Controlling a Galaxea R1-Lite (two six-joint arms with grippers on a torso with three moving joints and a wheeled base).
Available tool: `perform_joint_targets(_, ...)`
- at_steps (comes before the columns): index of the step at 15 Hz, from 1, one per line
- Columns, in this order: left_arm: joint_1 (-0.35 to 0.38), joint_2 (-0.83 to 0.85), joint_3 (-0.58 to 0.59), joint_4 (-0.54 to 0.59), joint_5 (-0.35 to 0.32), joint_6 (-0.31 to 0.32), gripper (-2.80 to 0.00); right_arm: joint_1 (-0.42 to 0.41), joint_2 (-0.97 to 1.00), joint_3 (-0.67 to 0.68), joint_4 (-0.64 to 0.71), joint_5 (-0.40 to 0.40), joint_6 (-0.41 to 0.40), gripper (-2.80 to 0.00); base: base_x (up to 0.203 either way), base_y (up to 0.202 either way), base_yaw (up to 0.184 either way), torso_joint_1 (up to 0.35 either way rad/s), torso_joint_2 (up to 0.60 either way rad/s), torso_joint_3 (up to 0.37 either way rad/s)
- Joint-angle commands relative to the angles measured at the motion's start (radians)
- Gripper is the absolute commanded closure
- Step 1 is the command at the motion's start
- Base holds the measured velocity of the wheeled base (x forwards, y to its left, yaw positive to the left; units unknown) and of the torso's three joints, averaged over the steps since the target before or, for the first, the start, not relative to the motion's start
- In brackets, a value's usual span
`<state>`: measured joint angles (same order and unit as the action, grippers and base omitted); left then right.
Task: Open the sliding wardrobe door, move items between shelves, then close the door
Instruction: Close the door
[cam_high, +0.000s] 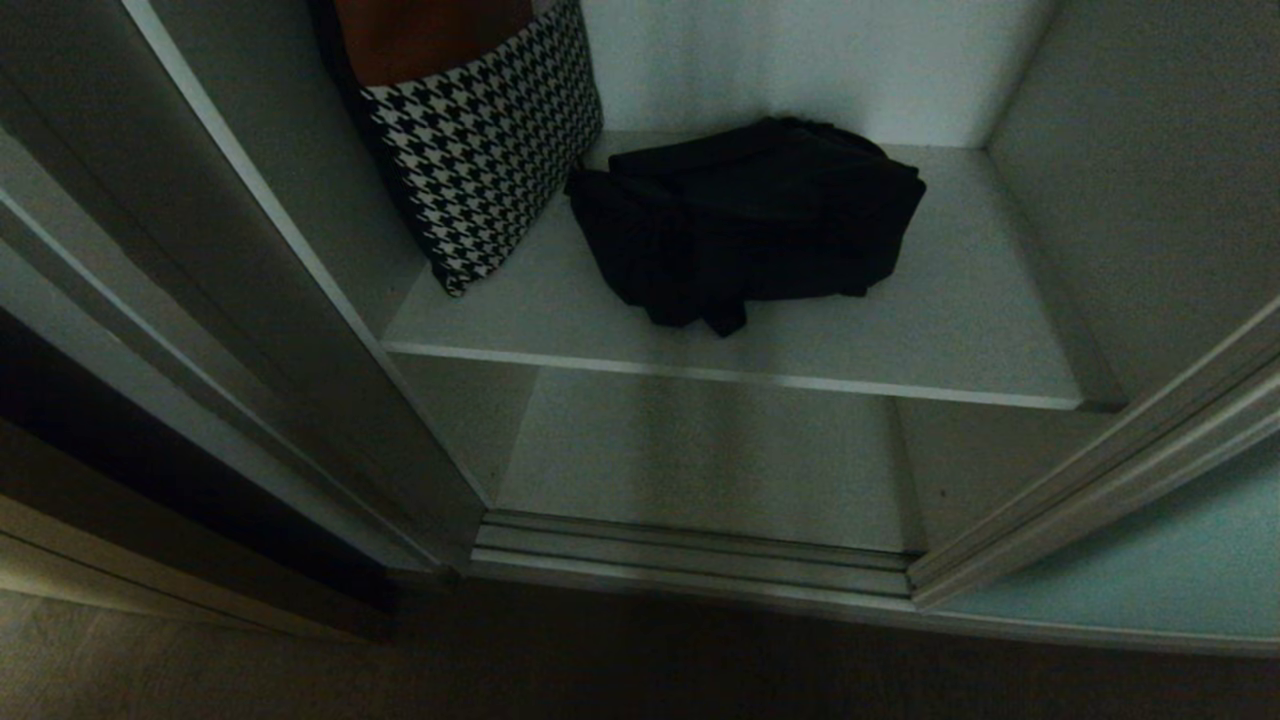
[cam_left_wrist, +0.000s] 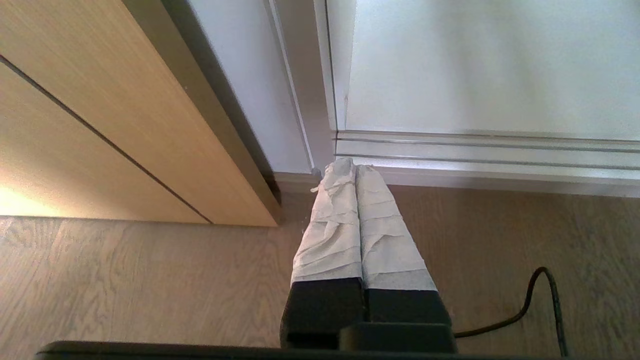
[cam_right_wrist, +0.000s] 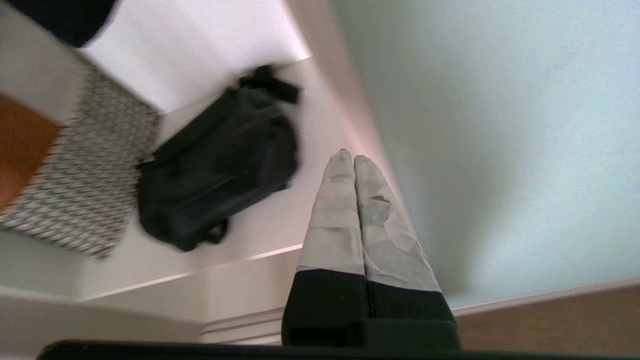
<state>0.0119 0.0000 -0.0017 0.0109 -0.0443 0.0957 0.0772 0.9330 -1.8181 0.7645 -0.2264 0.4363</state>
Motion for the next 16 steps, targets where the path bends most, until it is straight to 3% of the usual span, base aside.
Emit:
perform_joint_targets(1, 0.0, 0.002, 0.0, 0.0, 0.0, 0.001, 0.0, -0.048, -0.023, 0.015, 0.004, -0.001, -0.017, 0.0, 0.0, 0.0, 0.0, 0.0, 0.0, 0.0)
perform_joint_targets(7, 0.0, 0.002, 0.0, 0.0, 0.0, 0.001, 0.0, -0.239, 0.027, 0.029, -0.003, 0.012, -0.065, 0.0, 0.0, 0.0, 0.0, 0.0, 0.0, 0.0)
perform_joint_targets(16, 0.0, 0.002, 0.0, 0.0, 0.0, 0.001, 0.0, -0.246, 0.129, 0.028, -0.1, 0.078, -0.038, 0.0, 0.0, 0.0, 0.0, 0.0, 0.0, 0.0)
